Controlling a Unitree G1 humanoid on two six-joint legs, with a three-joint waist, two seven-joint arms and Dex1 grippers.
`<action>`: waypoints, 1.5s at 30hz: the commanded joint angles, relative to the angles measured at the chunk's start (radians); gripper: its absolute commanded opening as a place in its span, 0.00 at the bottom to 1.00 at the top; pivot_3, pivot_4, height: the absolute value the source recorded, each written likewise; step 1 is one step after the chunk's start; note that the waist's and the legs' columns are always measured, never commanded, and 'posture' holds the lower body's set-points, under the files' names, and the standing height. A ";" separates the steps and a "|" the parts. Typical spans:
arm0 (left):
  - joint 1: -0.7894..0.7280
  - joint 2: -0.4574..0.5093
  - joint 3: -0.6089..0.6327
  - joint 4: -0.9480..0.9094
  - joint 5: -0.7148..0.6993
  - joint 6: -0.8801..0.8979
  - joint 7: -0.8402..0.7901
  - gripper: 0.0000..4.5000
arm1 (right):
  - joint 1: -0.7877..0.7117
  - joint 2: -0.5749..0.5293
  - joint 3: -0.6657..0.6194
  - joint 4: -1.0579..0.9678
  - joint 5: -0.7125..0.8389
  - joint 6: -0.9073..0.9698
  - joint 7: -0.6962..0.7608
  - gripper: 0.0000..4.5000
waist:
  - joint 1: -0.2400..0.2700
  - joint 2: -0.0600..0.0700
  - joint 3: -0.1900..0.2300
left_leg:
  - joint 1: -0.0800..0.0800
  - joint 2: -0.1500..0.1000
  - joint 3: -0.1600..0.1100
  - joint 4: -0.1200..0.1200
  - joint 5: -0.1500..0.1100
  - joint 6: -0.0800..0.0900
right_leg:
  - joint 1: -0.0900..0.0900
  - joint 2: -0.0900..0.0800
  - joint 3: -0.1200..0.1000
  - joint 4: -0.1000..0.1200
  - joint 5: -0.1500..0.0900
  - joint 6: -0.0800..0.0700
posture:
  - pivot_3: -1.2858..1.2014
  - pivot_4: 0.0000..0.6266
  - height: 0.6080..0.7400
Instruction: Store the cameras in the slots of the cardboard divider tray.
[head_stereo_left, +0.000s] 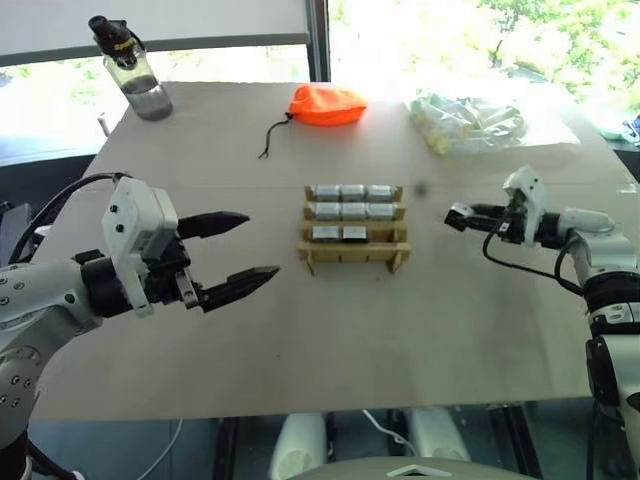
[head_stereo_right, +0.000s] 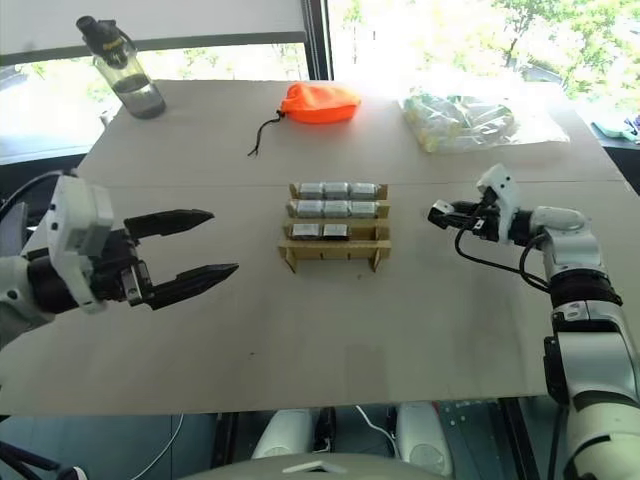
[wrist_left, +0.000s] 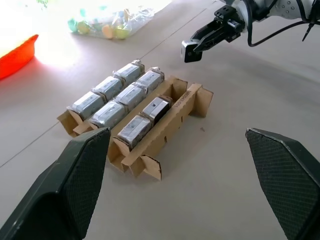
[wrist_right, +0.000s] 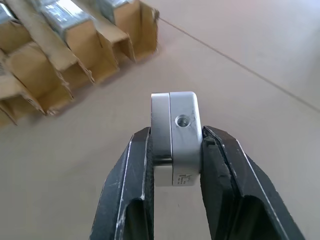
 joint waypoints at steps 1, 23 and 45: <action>0.004 0.016 0.022 0.014 0.006 -0.041 -0.014 1.00 | -0.029 0.015 0.016 -0.215 0.048 0.002 0.073 0.16 | -0.001 0.001 0.001 | 0.000 0.000 0.000 0.000 0.000 0.000 | 0.000 0.000 0.000 0.000 0.000 0.000 | 0.52 0.24 1.00; 0.057 0.064 0.057 -0.003 -0.023 -0.048 -0.046 1.00 | -0.228 0.176 0.221 0.030 -0.105 -0.310 0.214 0.16 | -0.002 0.002 0.001 | 0.000 0.000 -0.001 -0.002 0.000 -0.001 | -0.001 0.000 -0.002 -0.001 0.000 0.000 | 0.52 0.24 1.00; 0.052 0.090 0.025 0.023 -0.017 -0.071 -0.066 1.00 | -0.209 0.228 0.218 0.130 -0.133 -0.287 0.227 0.57 | -0.002 0.003 0.002 | 0.000 -0.001 -0.001 -0.002 0.000 -0.001 | -0.001 -0.001 -0.003 -0.001 0.000 0.000 | 0.52 0.24 1.00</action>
